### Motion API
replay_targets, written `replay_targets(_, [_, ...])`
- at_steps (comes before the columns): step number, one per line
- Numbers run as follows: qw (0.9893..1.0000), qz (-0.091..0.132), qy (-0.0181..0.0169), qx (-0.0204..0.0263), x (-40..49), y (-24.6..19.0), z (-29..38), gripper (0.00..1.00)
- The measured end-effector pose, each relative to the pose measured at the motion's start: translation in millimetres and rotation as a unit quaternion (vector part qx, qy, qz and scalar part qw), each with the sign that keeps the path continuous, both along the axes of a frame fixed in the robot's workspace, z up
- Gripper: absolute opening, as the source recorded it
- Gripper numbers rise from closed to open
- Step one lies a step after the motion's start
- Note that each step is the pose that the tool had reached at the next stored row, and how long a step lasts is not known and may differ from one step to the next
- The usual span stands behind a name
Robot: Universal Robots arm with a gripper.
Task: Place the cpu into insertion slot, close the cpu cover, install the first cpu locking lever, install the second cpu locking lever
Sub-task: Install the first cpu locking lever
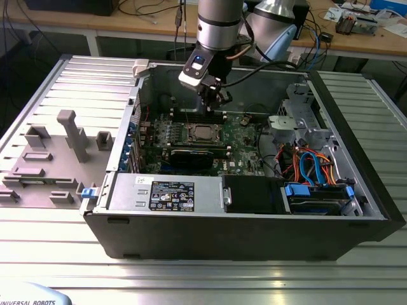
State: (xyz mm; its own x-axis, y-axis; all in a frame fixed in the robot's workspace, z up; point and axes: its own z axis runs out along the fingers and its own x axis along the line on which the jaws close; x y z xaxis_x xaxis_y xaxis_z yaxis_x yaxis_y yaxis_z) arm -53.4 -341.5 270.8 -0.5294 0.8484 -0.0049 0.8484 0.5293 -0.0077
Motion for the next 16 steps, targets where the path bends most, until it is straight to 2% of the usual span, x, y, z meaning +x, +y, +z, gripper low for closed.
replay_targets(2, [0.9995, 0.033, 0.0000, 0.0000, 0.0, 0.0, 0.0, 0.11])
replay_targets(4, [0.9980, 0.063, -0.0002, 0.0000, 0.0, 0.0, 0.0, 0.11])
replay_targets(11, [0.9975, 0.070, -0.0011, -0.0001, -0.4, 0.0, 0.0, 0.11])
replay_targets(12, [0.9967, 0.081, -0.0011, 0.0000, -0.5, 0.0, 0.0, 0.11])
replay_targets(13, [0.9952, 0.098, -0.0011, -0.0001, -0.5, 0.0, 0.0, 0.11])
replay_targets(15, [0.9910, 0.134, -0.0011, 0.0000, -0.5, 0.0, -0.1, 0.11])
replay_targets(16, [0.9876, 0.157, -0.0011, 0.0000, -0.5, 0.0, -0.1, 0.11])
